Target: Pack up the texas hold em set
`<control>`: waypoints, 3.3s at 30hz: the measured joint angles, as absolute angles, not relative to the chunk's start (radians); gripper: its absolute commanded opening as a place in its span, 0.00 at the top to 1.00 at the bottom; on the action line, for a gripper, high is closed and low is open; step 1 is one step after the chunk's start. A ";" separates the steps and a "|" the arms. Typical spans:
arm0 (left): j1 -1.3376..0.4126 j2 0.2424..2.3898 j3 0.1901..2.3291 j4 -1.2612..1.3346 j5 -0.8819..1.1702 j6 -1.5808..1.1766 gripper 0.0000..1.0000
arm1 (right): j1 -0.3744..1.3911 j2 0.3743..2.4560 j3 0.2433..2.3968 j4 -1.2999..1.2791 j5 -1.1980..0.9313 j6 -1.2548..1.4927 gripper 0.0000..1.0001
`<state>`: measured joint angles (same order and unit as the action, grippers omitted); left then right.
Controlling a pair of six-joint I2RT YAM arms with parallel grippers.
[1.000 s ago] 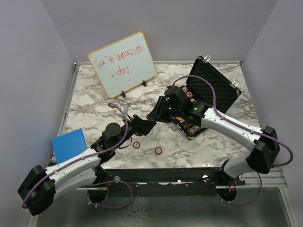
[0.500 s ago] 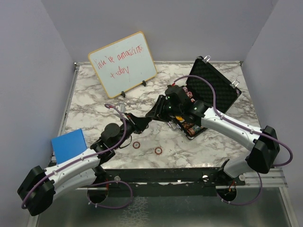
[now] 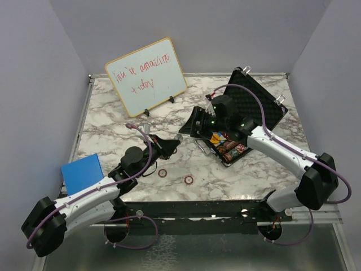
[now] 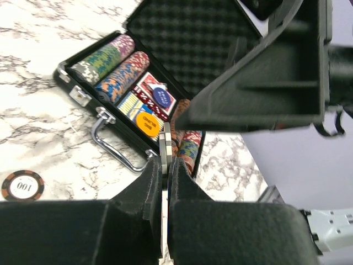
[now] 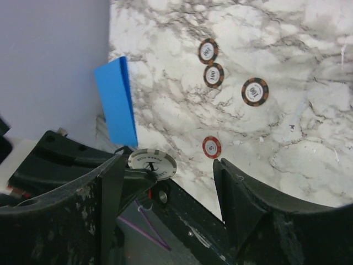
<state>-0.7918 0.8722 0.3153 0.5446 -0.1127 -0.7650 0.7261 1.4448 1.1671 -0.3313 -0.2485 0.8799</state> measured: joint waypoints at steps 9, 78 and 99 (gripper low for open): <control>-0.791 0.778 0.318 0.544 0.109 -0.722 1.00 | 0.630 1.278 1.156 -0.282 -0.637 0.548 0.27; -0.786 0.531 0.330 0.131 -0.273 -0.563 0.09 | 0.640 1.633 1.172 -0.529 -0.046 0.075 1.00; -0.786 0.540 0.331 0.125 -0.297 -0.563 0.09 | 0.630 1.910 1.370 -0.280 0.095 0.058 1.00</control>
<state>-0.7856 0.5400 0.3305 0.1246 -0.2970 -0.5632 0.6300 1.9099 1.3705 -0.2798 0.0948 0.0582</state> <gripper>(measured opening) 0.912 0.033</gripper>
